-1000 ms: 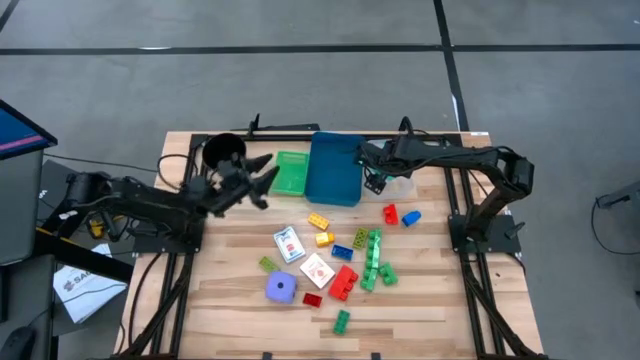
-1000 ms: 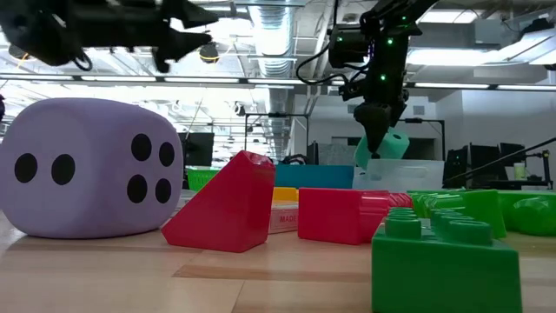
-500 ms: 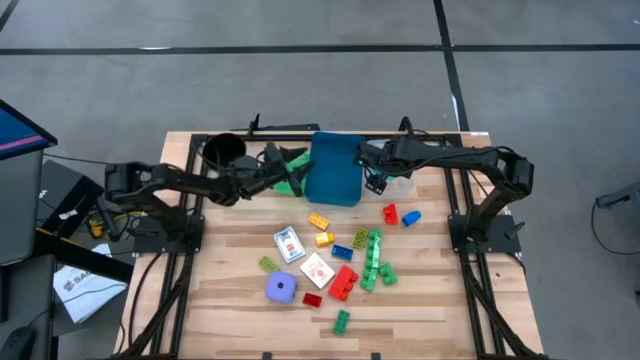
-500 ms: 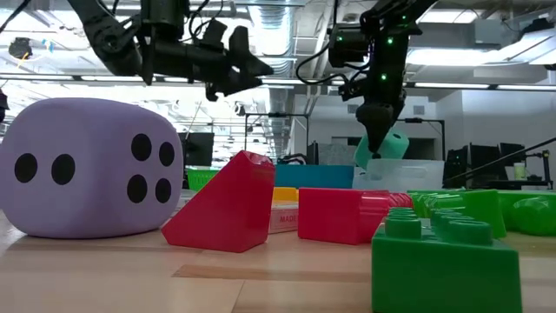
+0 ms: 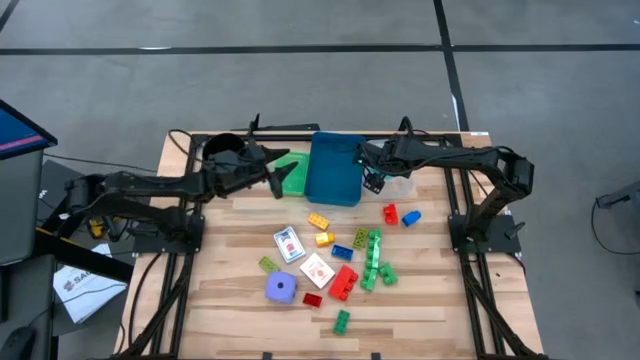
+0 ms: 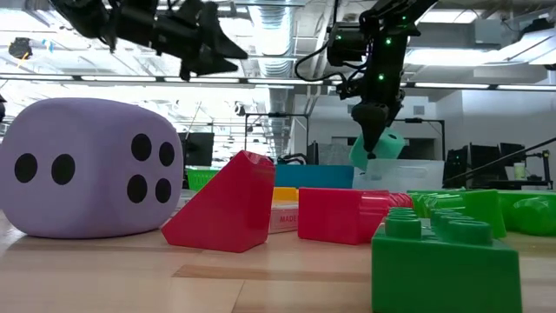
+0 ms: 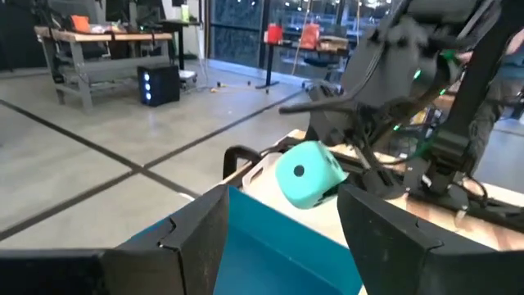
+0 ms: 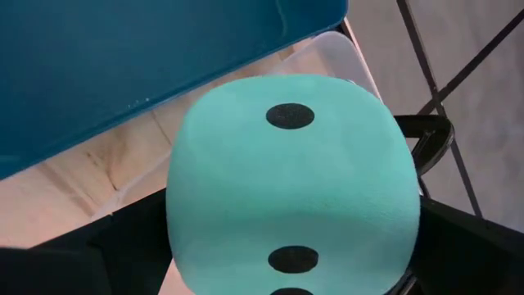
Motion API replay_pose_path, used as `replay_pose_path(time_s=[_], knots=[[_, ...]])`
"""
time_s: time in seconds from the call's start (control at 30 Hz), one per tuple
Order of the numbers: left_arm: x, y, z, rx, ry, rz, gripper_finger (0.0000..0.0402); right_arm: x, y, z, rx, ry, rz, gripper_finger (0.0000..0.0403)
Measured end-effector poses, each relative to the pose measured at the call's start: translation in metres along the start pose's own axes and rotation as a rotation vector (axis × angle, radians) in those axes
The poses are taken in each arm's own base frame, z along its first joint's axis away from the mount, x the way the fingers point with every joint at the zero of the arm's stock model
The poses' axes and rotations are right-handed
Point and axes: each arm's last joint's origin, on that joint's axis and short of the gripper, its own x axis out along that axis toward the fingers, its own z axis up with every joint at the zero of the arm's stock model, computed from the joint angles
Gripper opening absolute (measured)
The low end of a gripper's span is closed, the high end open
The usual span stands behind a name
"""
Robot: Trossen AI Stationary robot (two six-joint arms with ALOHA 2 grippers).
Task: Pick & Place Toys
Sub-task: Put the light blue dice into the transparent bin
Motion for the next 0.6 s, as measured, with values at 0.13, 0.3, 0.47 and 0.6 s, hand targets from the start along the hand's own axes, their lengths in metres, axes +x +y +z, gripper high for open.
replay_pose_path(time_s=[0.13,0.3,0.47,0.6], knots=[[-0.013,-0.001,0.01,-0.009,-0.018,-0.015,0.0223,0.0,0.0,0.001,0.006,-0.007,-0.009,0.0364],[-0.024,-0.004,0.015,-0.017,-0.021,-0.039,0.0223,0.0,-0.001,0.002,0.004,-0.026,-0.048,0.0355],[-0.026,-0.008,0.016,-0.017,-0.025,-0.059,0.0223,-0.001,0.001,0.005,-0.039,-0.05,-0.038,0.0392],[-0.026,-0.008,0.016,-0.017,-0.025,-0.059,0.0223,-0.001,0.002,0.004,-0.048,-0.045,-0.015,0.0382]])
